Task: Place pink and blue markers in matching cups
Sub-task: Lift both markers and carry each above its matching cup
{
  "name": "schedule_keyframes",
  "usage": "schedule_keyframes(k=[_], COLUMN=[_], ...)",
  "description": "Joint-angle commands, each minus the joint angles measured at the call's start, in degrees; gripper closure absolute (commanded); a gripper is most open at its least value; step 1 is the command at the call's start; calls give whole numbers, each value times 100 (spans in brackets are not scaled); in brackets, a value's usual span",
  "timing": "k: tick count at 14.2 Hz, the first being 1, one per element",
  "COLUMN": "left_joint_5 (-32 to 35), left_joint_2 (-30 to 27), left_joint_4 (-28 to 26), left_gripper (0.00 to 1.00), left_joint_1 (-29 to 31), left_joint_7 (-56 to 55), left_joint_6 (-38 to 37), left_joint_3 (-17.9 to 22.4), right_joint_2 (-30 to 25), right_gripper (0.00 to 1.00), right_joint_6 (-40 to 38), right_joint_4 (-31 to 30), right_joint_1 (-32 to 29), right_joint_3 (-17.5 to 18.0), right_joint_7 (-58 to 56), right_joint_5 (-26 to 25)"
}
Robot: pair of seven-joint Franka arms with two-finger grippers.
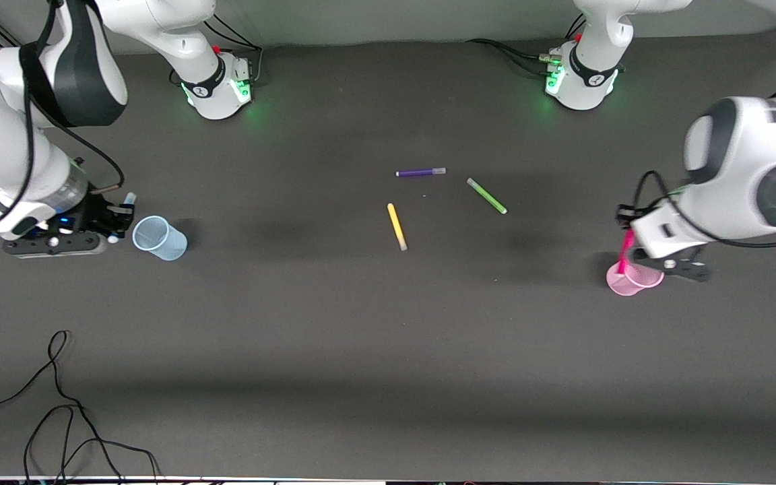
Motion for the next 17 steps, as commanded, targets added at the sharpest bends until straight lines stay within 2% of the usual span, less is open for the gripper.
schedule_keyframes(k=[1,3,8,14,17], left_joint_5=[-3,6,383,682,875], left_joint_2=[183,262,1053,1782,2134], left_joint_4=[272,351,940,1002,1099], left_gripper=[98,98,98,98,98], left_joint_1=[344,485,494,450,432], left_joint_7=[-114,-105,-465,-738,-738], left_joint_6=[-446,-656,-1492,-1580,-1537], left_joint_3=[-55,-47,-29,-29,-38], right_joint_2=[-691,-709,-674,-156,-33], right_gripper=[100,100,100,100,100], right_joint_6=[1272,2222,3788,4686,4880], right_joint_4=[-1400,-2015,-3151,-3319,-3380], right_joint_1=[45,45,54,45,45], right_joint_3=[-257,-608,-978,-1172,-1225], right_joint_7=[-271,-620,-711,-851,-851], right_joint_5=[-137,-128,-137,-137,-137])
